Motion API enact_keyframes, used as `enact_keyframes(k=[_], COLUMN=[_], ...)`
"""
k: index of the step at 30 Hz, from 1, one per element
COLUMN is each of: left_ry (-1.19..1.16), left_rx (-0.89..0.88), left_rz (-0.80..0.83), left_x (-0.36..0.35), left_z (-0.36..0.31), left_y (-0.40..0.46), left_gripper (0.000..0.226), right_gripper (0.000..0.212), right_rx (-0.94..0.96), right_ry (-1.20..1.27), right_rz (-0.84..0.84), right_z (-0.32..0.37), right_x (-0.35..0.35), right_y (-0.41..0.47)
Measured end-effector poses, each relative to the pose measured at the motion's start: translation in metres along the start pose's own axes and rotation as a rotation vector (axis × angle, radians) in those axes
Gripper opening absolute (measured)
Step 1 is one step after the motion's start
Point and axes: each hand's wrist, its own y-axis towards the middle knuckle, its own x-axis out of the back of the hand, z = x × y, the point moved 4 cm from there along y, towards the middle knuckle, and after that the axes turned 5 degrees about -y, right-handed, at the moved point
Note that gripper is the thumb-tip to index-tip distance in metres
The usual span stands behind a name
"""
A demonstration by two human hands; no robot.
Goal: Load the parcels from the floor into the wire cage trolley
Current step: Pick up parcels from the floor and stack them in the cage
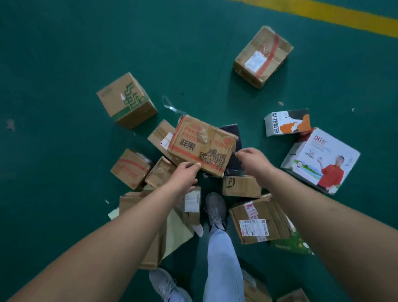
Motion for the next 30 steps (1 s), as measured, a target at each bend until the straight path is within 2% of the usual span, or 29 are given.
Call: enact_keyframes(k=[5,9,15,20,25,28,30], left_ry=[-0.050,-0.170,-0.352,-0.377,-0.477,-0.474,-0.459], left_rx=[0.154,0.241,0.318,0.319,0.278,0.241,0.212], left_rz=[0.028,0.018,0.020,0.069,0.021,0.000,0.015], left_x=[-0.021,-0.032,-0.045,-0.042,-0.009,0.015,0.030], left_z=[0.028,0.039,0.061,0.082,0.093,0.089,0.087], left_y=[0.089,0.130,0.179,0.187,0.146,0.107,0.078], left_gripper=[0.061,0.065,0.062,0.072,0.087,0.085,0.069], right_gripper=[0.041,0.062,0.084,0.085,0.060,0.058,0.060], right_rx=[0.041,0.115,0.111,0.070,0.156,0.161,0.158], right_ry=[-0.185,-0.317,-0.420,-0.524,-0.543,-0.390,-0.346], right_rz=[0.092,0.081,0.054,0.045,0.076,0.158,0.174], right_z=[-0.008,-0.003,-0.013,-0.032,-0.023,-0.015,-0.007], right_x=[-0.029,-0.034,-0.051,-0.066,-0.070,-0.077,-0.085], right_y=[0.091,0.148,0.206,0.202,0.148,0.099,0.062])
